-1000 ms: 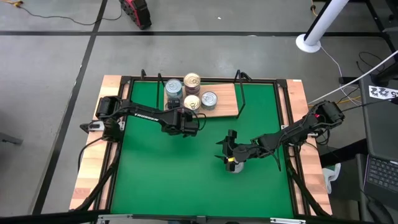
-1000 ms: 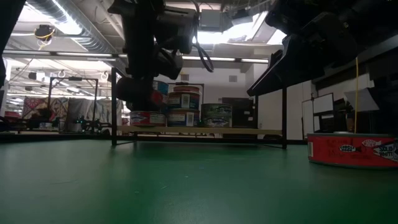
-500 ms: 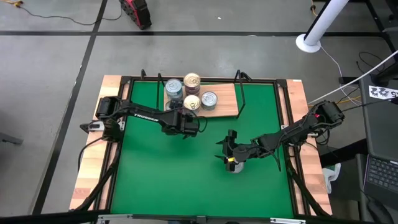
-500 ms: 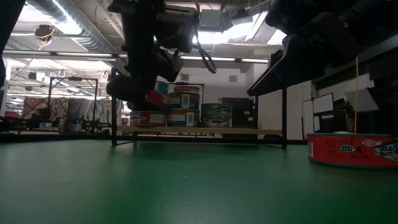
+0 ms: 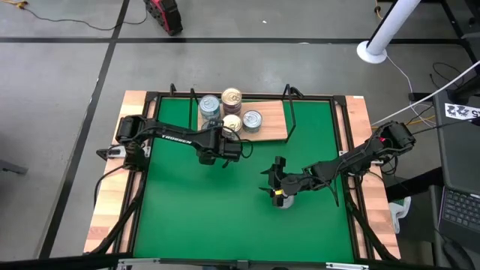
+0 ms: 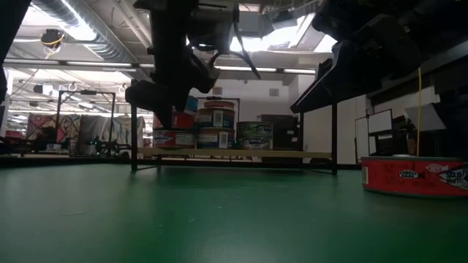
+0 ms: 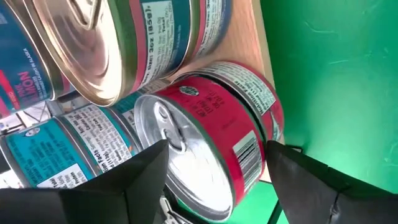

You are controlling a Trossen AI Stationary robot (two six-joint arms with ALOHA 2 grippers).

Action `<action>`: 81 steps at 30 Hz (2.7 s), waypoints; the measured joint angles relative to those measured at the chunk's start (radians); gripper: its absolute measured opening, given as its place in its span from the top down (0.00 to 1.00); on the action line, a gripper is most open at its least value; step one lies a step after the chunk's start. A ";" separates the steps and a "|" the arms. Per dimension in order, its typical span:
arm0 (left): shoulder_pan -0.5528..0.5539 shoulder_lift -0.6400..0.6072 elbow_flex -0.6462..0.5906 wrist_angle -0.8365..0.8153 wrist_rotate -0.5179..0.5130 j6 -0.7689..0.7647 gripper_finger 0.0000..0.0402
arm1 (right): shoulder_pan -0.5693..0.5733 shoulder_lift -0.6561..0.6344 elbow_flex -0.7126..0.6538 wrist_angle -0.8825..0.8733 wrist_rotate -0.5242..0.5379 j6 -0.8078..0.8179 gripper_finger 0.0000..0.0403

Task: Stack canned seafood by type on shelf
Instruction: Stack the red tuna can on top of the red tuna can on the shelf, then stack the red tuna can on top of the other red tuna can on the shelf

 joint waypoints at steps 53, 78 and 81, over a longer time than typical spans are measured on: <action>-0.186 0.000 0.151 0.383 0.001 -0.125 0.34 | 0.000 -0.419 0.000 -0.392 -0.343 0.016 0.32; -0.192 0.000 0.149 0.632 0.122 -0.125 0.34 | 0.157 -0.248 0.000 -0.574 -0.570 -0.006 0.32; -0.192 0.000 0.149 0.633 0.122 -0.125 0.34 | 0.199 -0.217 0.000 -0.563 -0.474 -0.028 0.32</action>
